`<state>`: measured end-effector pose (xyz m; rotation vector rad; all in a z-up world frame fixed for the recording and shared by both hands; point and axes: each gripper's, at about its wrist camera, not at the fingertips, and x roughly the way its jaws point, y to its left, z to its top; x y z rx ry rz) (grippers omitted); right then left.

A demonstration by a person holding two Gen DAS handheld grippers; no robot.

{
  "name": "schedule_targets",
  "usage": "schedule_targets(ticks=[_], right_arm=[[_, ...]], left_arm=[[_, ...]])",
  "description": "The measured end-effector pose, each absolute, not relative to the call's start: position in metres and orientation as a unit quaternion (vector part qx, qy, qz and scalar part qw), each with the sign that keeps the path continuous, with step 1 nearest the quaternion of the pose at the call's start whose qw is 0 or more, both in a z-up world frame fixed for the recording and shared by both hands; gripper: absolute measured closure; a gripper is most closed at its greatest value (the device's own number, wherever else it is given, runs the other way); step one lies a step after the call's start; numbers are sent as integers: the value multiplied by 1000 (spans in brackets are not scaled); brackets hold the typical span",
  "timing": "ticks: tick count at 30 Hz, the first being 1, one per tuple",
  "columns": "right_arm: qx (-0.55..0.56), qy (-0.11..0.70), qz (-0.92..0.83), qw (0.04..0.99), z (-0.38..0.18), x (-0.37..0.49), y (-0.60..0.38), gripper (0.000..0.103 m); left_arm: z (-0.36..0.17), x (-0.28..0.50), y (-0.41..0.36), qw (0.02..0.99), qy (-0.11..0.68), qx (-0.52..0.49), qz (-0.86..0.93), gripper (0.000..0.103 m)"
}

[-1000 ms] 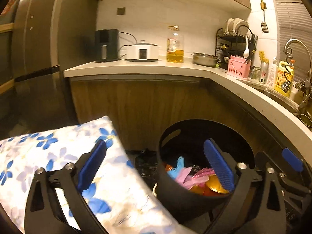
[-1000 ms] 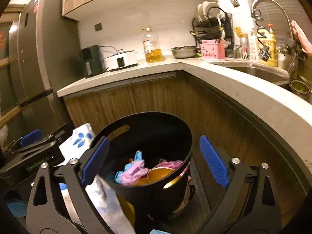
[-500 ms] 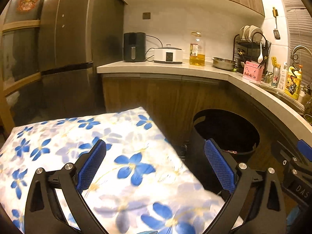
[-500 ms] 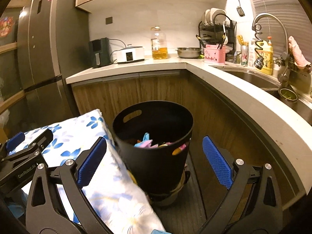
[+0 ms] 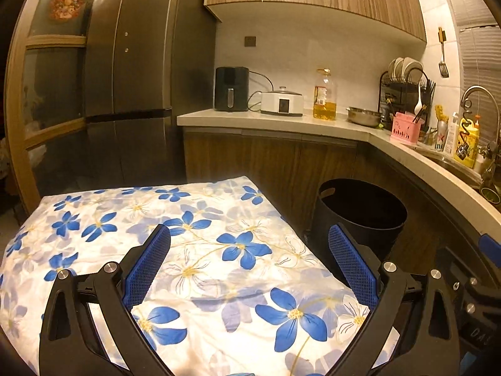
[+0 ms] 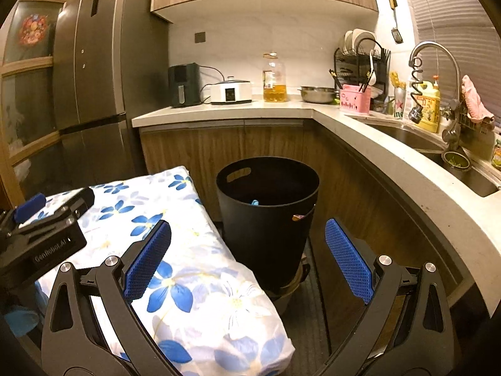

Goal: Collect trash

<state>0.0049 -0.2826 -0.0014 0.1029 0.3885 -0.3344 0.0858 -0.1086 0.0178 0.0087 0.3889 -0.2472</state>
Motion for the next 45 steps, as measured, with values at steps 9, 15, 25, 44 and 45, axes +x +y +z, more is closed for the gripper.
schedule_targets(ticks=[9,15,25,44,45], right_arm=[[49,180,-169,968,7,-17,-273,5],[47,170,-174,969,13,-28,-269,5],[45,167,-171,970,17,-31,-264,5],[43,167,-167,971,19,-27,-261,5],[43,167,-166,971,20,-27,-261,5]], left_arm=[[26,63,-106,975,181,11,-128,6],[28,55,-104,975,179,10,-133,6],[32,49,-101,975,177,10,-131,6],[32,50,-98,975,180,8,-128,6],[31,51,-98,975,180,8,-128,6]])
